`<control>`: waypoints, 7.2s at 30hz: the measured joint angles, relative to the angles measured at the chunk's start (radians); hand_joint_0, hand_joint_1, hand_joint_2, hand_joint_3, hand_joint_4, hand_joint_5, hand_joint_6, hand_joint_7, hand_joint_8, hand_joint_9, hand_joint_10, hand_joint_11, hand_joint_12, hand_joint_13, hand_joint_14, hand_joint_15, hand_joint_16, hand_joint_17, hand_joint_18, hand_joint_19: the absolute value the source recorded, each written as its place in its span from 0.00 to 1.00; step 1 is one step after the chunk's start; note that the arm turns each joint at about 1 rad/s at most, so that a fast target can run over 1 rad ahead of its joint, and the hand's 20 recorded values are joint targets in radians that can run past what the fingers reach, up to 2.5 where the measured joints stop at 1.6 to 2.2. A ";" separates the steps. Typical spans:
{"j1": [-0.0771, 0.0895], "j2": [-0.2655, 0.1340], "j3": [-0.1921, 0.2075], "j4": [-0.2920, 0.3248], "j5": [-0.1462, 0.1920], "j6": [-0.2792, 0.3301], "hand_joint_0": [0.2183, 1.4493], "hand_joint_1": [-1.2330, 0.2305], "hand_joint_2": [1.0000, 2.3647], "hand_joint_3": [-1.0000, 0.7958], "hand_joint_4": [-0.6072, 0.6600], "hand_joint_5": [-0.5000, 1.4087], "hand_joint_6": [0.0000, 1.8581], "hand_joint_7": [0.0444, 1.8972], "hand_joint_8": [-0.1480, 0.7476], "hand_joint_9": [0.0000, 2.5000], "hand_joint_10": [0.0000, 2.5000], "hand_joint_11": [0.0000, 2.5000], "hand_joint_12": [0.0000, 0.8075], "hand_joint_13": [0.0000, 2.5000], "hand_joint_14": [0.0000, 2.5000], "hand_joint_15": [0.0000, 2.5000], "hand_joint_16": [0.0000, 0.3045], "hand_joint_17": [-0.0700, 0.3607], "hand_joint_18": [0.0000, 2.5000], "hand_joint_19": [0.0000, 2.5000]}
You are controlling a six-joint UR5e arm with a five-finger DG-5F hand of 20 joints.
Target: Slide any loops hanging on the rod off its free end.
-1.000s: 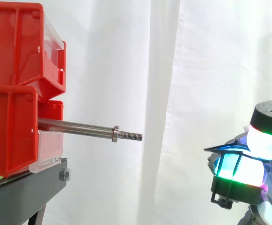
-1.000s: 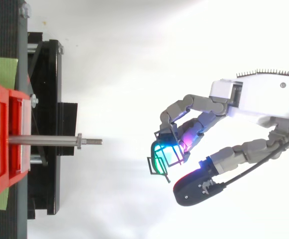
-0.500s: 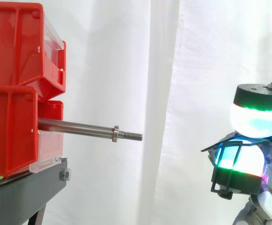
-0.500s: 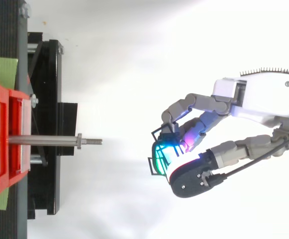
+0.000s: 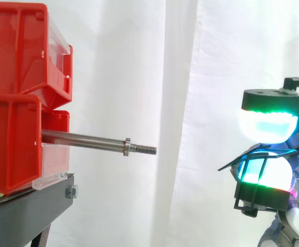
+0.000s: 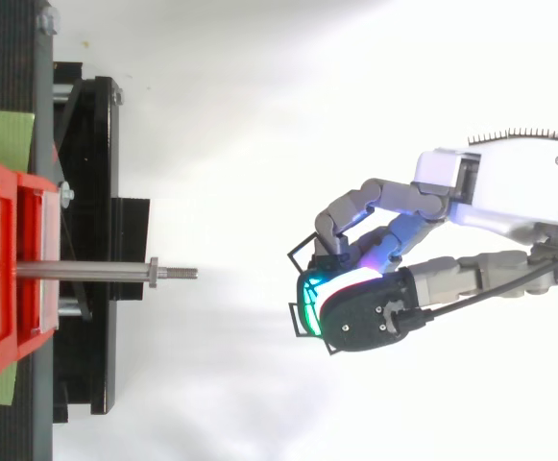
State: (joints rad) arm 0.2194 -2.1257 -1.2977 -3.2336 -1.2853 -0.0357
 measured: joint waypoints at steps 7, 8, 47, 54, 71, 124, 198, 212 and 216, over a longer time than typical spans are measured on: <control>0.000 0.000 0.000 0.000 0.001 -0.001 0.27 0.52 0.00 0.28 0.61 0.21 0.40 0.62 0.52 0.41 0.00 0.14 0.40 0.30 0.00 0.03 0.15 0.40 0.30 0.09; 0.000 0.000 0.000 0.000 0.001 -0.001 0.26 0.50 0.00 0.28 0.60 0.20 0.40 0.62 0.53 0.41 0.00 0.13 0.40 0.30 0.00 0.03 0.15 0.40 0.30 0.10; 0.007 0.010 0.000 -0.017 0.003 -0.002 0.29 0.50 0.01 0.38 0.60 0.21 0.40 0.61 0.51 0.40 0.00 0.13 0.39 0.28 0.00 0.03 0.14 0.39 0.27 0.10; 0.007 0.010 0.000 -0.017 0.003 -0.003 0.27 0.40 0.02 0.44 0.60 0.20 0.42 0.63 0.51 0.39 0.01 0.13 0.39 0.28 0.00 0.03 0.15 0.39 0.28 0.10; 0.002 0.010 0.000 -0.017 -0.002 -0.004 0.28 0.32 0.00 0.28 0.62 0.18 0.45 0.56 0.51 0.39 0.01 0.14 0.40 0.28 0.00 0.03 0.15 0.40 0.28 0.09; 0.008 0.103 0.002 -0.123 0.055 -0.073 0.31 0.31 0.02 0.56 0.36 0.18 0.48 0.64 0.50 0.39 0.01 0.14 0.39 0.28 0.00 0.02 0.14 0.39 0.29 0.09; -0.011 0.029 -0.199 0.485 0.054 -0.016 0.25 0.37 0.00 0.28 0.59 0.18 0.46 0.58 0.51 0.39 0.00 0.14 0.41 0.28 0.00 0.02 0.15 0.41 0.29 0.09; -0.015 0.029 -0.200 0.485 0.034 -0.054 0.25 0.39 0.00 0.28 0.59 0.20 0.46 0.61 0.51 0.41 0.00 0.14 0.41 0.29 0.00 0.02 0.15 0.40 0.30 0.09; -0.019 0.029 -0.200 0.495 0.017 -0.082 0.28 0.36 0.01 0.33 0.58 0.20 0.46 0.64 0.50 0.41 0.01 0.13 0.40 0.29 0.00 0.03 0.15 0.40 0.30 0.09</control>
State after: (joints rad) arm 0.2007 -2.0970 -1.4976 -2.7382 -1.2687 -0.1181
